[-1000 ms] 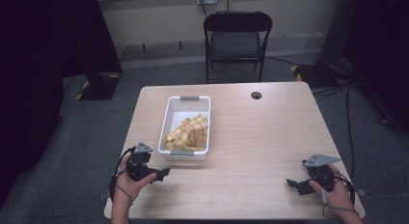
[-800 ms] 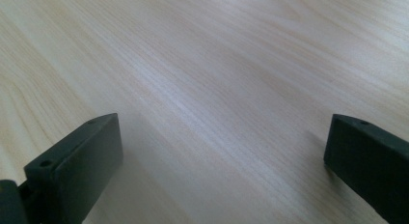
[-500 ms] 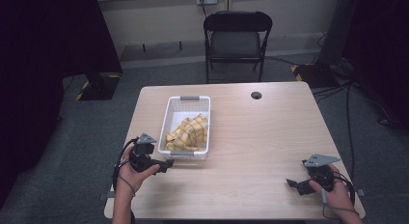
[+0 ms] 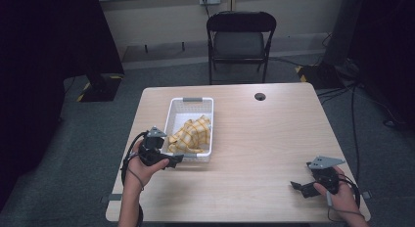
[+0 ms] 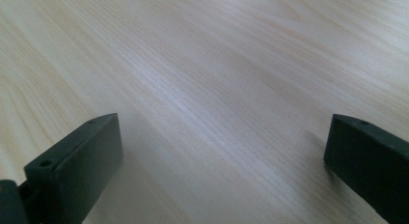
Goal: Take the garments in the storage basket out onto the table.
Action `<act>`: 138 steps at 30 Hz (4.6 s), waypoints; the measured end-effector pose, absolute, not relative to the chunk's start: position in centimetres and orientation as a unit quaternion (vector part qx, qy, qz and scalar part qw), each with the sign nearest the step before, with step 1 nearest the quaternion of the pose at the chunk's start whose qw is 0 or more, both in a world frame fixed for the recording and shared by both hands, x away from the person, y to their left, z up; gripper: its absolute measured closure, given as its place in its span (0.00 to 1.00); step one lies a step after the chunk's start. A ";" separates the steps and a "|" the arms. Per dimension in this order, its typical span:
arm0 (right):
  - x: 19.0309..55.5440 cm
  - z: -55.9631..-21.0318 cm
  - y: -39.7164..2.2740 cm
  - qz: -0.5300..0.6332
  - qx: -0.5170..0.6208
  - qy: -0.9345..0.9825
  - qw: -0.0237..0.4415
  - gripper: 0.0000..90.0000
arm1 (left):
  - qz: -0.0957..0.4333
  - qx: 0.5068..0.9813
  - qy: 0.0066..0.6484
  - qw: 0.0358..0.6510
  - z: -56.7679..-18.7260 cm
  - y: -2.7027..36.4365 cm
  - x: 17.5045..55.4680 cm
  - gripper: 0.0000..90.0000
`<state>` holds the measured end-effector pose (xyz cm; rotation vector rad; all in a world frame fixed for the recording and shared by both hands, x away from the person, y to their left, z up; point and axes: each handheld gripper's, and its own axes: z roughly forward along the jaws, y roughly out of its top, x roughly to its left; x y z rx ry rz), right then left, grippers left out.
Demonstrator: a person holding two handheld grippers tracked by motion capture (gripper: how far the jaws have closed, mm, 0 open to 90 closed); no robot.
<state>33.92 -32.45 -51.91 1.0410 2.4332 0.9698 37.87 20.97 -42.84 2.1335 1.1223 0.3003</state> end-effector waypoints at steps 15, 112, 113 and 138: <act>33.9 -51.9 -32.5 0.340 0.364 0.852 0.161 0.00 | 0.110 0.823 0.428 0.356 -42.6 19.7 39.5 0.04; 33.9 -51.9 -32.5 0.340 0.364 0.852 0.161 0.00 | 0.121 0.830 0.505 0.202 -45.6 14.9 46.4 0.62; 33.9 -51.9 -32.5 0.339 0.365 0.852 0.161 0.00 | 0.121 0.830 0.505 0.202 -45.6 14.9 46.4 0.62; 33.9 -51.9 -32.5 0.339 0.365 0.852 0.161 0.00 | 0.102 0.798 0.496 0.326 -40.1 16.6 44.3 0.64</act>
